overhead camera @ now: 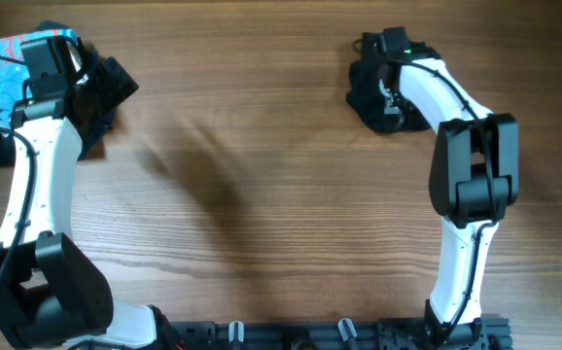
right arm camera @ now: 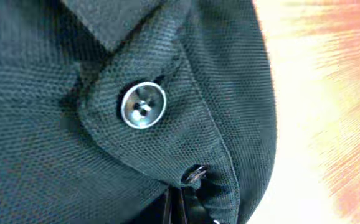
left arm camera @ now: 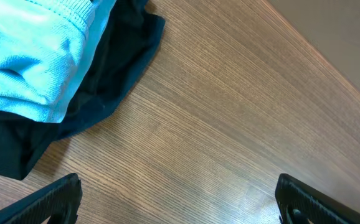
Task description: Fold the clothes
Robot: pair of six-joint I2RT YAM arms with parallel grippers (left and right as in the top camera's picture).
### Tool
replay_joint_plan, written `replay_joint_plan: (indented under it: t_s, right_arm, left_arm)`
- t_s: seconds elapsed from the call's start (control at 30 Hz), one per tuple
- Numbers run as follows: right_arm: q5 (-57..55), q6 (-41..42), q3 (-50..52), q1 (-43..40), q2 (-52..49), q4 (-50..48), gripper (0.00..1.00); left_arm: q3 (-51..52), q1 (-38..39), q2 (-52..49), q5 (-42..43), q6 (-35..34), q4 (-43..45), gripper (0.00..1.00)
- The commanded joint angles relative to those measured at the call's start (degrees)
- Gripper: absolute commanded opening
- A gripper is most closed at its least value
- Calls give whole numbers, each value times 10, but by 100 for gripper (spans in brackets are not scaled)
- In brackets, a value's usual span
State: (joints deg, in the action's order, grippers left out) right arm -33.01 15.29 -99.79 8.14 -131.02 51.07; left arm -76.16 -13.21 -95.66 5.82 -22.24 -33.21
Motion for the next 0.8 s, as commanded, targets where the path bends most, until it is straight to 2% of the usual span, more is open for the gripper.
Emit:
replay_joint_plan:
  t_s: [0.0,0.07,0.13,0.27,0.47,0.57,0.67,0.77]
  right_arm:
    - [110,-80,-68,12,43,-16,34]
    - [174,-94,-85,12,63,-19,48]
    - [231,-94,-95,12,77,-26,54]
    - [325,-109,-98,13,79,-28,56]
    - [365,-108,-89,14,77,-20,56]
    - [367,-108,-78,17,76,-36,54]
    - [364,-92,-62,17,76,-66,45]
    - [357,-61,-55,16,70,-111,25]
  left_arm:
    - [-7,-2,-5,-4,-5,0,100]
    - [-7,-2,-5,-4,-5,0,100]
    - [-7,-2,-5,-4,-5,0,100]
    - [-7,-2,-5,-4,-5,0,100]
    - [-7,-2,-9,-4,-5,0,100]
    - [-7,-2,-9,-4,-5,0,100]
    - [-7,-2,-9,-4,-5,0,100]
    - [-7,-2,-9,-4,-5,0,100]
